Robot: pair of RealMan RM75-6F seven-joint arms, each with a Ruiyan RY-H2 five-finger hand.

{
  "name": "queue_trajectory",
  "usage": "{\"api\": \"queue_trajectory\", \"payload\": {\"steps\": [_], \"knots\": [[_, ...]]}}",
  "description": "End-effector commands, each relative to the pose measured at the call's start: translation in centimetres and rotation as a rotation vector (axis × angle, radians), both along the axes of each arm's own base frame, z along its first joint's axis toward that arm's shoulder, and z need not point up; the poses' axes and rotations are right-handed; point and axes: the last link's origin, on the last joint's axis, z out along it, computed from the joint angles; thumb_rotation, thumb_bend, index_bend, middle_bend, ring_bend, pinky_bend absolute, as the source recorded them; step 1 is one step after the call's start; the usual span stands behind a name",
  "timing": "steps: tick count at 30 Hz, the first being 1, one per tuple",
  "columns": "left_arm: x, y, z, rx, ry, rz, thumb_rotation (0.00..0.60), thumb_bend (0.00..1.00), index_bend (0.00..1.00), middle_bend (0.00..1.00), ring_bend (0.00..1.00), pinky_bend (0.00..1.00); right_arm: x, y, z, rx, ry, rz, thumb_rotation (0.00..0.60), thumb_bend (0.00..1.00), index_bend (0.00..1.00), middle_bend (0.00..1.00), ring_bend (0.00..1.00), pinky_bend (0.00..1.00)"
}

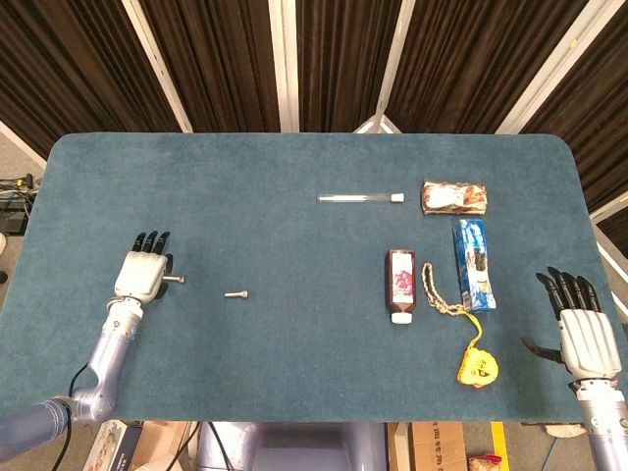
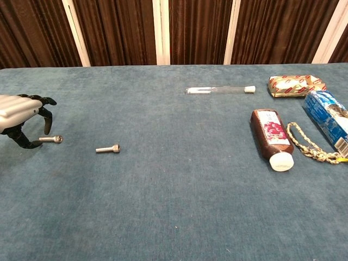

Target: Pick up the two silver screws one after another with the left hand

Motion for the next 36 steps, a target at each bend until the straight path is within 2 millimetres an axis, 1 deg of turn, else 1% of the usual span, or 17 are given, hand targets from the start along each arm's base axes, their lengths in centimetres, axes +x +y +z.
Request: {"api": "queue_trajectory", "payload": {"steps": [1,11,24,30,36], "knots": [[-0.1,0.0,-0.1,-0.001,0.006,0.000,0.600,0.47,0.50,0.04,0.00,0.00,0.0,0.0,-0.1,0.000,0.000,-0.003,0.600,0.15,0.13,0.09,0.05,0.00],[-0.4,0.1,-0.5,-0.005,0.012,0.001,0.600,0.47,0.50,0.04,0.00,0.00,-0.1,-0.1,-0.2,0.002,0.000,-0.011,0.600,0.15,0.13,0.09,0.05,0.00],[-0.4,0.1,-0.7,0.000,0.031,-0.006,0.600,0.48,0.54,0.04,0.00,0.00,-0.2,-0.2,-0.3,0.004,-0.006,-0.019,0.600,0.15,0.13,0.09,0.05,0.00],[-0.3,0.3,-0.2,0.015,0.031,-0.011,0.600,0.50,0.55,0.04,0.00,0.00,-0.2,-0.2,-0.4,0.005,-0.008,-0.023,0.600,0.15,0.13,0.09,0.05,0.00],[0.7,0.3,0.9,0.046,0.040,-0.049,0.600,0.51,0.55,0.04,0.00,0.00,-0.2,-0.2,-0.4,0.009,-0.010,-0.024,0.600,0.15,0.13,0.09,0.05,0.00]]}}
